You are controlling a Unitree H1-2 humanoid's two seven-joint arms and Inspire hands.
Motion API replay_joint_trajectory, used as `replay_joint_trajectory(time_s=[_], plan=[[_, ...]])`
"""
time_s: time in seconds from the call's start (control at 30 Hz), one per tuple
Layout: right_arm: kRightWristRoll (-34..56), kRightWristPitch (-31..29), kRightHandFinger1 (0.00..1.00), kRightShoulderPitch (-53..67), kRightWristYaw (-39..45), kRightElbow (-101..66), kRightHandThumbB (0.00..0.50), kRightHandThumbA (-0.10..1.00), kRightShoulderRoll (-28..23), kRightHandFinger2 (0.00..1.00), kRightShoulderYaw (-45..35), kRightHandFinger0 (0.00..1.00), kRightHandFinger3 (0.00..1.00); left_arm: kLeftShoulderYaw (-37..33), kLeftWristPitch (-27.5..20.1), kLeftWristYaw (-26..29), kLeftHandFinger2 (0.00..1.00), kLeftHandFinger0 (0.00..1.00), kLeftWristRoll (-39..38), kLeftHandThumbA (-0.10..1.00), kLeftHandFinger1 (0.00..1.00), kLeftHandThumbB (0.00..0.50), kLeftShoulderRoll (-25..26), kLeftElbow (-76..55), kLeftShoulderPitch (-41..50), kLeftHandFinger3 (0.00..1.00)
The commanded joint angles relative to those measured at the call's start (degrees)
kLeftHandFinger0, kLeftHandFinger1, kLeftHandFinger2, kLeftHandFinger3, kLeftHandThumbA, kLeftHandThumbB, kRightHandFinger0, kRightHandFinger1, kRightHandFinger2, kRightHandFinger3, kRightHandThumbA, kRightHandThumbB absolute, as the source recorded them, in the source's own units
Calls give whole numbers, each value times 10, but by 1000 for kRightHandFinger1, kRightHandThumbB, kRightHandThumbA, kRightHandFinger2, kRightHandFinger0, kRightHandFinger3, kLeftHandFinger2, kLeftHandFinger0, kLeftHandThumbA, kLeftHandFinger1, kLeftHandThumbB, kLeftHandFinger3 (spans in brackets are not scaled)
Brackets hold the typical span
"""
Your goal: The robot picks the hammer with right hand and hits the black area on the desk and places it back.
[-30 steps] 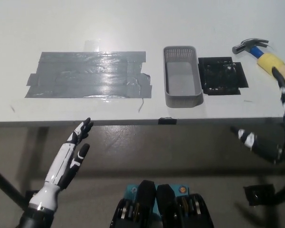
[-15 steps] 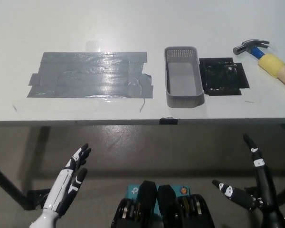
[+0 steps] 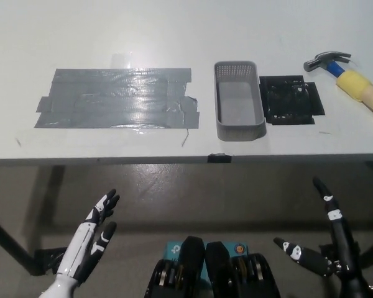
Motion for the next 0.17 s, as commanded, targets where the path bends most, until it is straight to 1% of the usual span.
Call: replay_joint_trajectory(time_s=[0.0, 0.07, 0.13], plan=[[6, -21, 1000, -6, 4, 0, 248, 1000, -6, 1000, 6, 1000, 1000, 1, -15, 2, 1000, 1000, -8, 980, 1000, 170, 2, -17, -4, 1000], [5, -20, 1000, -11, 5, 7, 247, 1000, -6, 1000, 9, 1000, 1000, 3, -13, 3, 1000, 1000, -5, 982, 1000, 170, 4, -18, -5, 1000], [2, -19, 1000, -13, 4, 8, 238, 1000, -6, 1000, 11, 1000, 1000, 3, -14, 3, 1000, 1000, -6, 980, 1000, 160, 4, -17, -5, 1000]])
